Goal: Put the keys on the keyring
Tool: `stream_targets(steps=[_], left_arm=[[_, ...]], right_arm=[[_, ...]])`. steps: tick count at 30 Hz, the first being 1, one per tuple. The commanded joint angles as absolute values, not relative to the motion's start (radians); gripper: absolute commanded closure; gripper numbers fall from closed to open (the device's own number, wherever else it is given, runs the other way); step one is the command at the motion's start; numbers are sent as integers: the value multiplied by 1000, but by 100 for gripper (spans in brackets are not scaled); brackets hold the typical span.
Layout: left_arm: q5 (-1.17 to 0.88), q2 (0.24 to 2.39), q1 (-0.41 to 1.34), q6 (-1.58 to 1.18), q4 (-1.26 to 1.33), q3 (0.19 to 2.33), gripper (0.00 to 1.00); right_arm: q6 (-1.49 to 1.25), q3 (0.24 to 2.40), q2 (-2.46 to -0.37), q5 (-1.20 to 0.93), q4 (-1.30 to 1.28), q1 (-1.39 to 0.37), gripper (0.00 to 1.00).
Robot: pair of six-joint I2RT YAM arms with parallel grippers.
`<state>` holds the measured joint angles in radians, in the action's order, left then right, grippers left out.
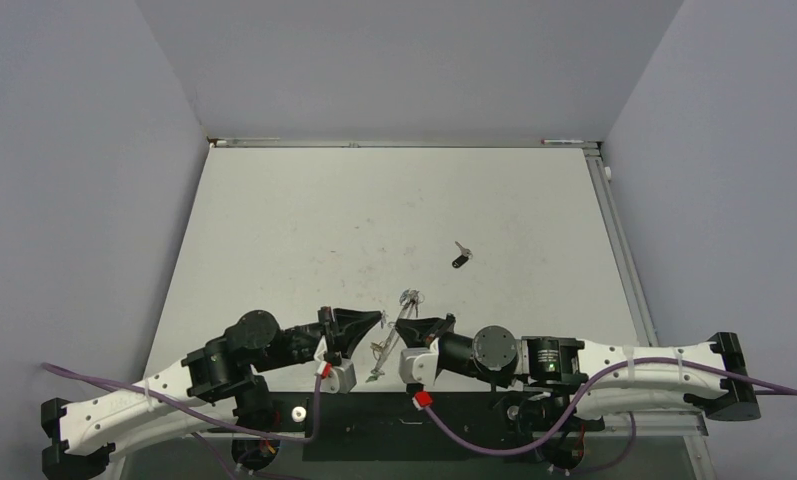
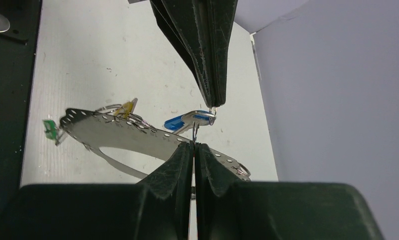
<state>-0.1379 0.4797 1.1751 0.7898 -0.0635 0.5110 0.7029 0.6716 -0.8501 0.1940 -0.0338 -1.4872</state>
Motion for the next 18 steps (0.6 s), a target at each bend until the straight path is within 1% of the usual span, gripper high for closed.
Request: stream_targets(steps=[1,18], left_arm=[[-193,487,1169,805,-60,520,100],[-206,482,1169,808,-43,502,100]], right_arm=[[650,716,-839,98,14,-1439,95],[616,719,-876,39,24,-1391,95]])
